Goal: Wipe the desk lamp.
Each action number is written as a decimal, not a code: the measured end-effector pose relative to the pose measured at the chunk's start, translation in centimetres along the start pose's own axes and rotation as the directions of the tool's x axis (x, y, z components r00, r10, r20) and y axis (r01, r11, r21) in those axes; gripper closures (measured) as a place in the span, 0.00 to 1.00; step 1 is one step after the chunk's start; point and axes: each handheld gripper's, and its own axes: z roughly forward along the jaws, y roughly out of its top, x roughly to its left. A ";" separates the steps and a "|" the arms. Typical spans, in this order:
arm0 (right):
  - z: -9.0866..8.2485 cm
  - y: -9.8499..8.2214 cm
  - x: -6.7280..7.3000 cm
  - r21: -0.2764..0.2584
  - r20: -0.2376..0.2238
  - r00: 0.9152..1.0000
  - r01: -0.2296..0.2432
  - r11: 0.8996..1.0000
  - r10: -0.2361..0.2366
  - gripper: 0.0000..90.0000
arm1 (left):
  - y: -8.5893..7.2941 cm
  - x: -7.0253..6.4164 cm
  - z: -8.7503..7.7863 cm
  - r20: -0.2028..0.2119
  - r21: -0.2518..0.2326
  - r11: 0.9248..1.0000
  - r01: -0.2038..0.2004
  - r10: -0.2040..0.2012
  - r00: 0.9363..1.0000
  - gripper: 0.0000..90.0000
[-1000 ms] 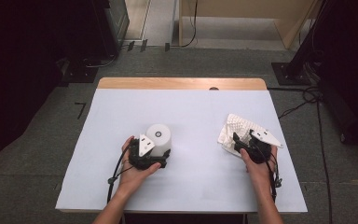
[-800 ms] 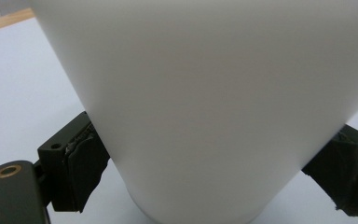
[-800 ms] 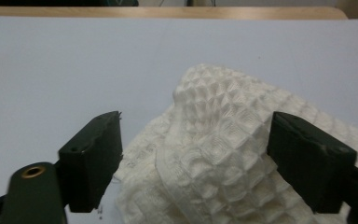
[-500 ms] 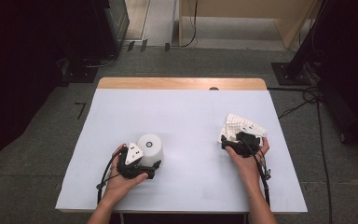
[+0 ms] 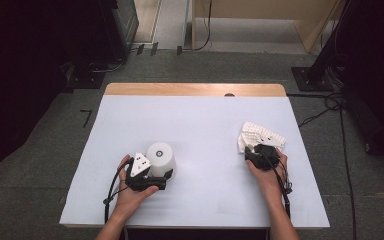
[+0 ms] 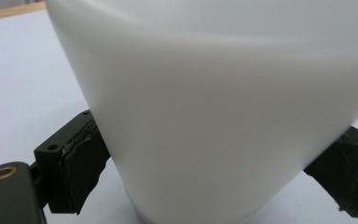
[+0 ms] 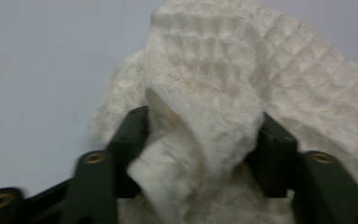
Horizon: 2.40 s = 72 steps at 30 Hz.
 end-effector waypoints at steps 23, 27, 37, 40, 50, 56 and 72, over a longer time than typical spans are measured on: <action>-8.3 3.3 8.8 -0.323 -0.372 0.903 0.090 0.942 -0.214 0.90 | 0.7 -1.3 0.7 0.036 -0.004 0.997 -0.074 0.074 0.997 0.09; -10.2 3.8 11.5 -0.352 -0.445 0.854 0.109 0.930 -0.269 0.90 | 0.9 -2.2 0.9 0.062 -0.001 0.994 -0.109 0.109 0.992 0.09; -10.0 3.1 15.0 -0.318 -0.513 0.797 0.166 0.933 -0.317 0.89 | 1.2 -3.6 1.2 0.090 0.002 0.991 -0.137 0.136 0.987 0.09; -9.9 3.1 14.7 -0.306 -0.508 0.803 0.168 0.937 -0.310 0.89 | 1.3 -3.7 1.1 0.084 0.001 0.990 -0.143 0.142 0.986 0.09; -9.9 3.3 13.8 -0.276 -0.499 0.823 0.145 0.950 -0.271 0.89 | 2.1 -3.8 0.2 0.122 -0.025 0.994 -0.110 0.112 0.986 0.09; -9.8 3.6 13.6 -0.252 -0.511 0.821 0.141 0.957 -0.256 0.88 | 2.2 -4.1 0.5 0.124 -0.018 0.991 -0.131 0.133 0.983 0.09; -9.4 3.6 12.9 -0.234 -0.574 0.796 0.066 0.970 -0.193 0.89 | 2.6 -4.9 0.9 0.122 -0.002 0.991 -0.136 0.135 0.983 0.09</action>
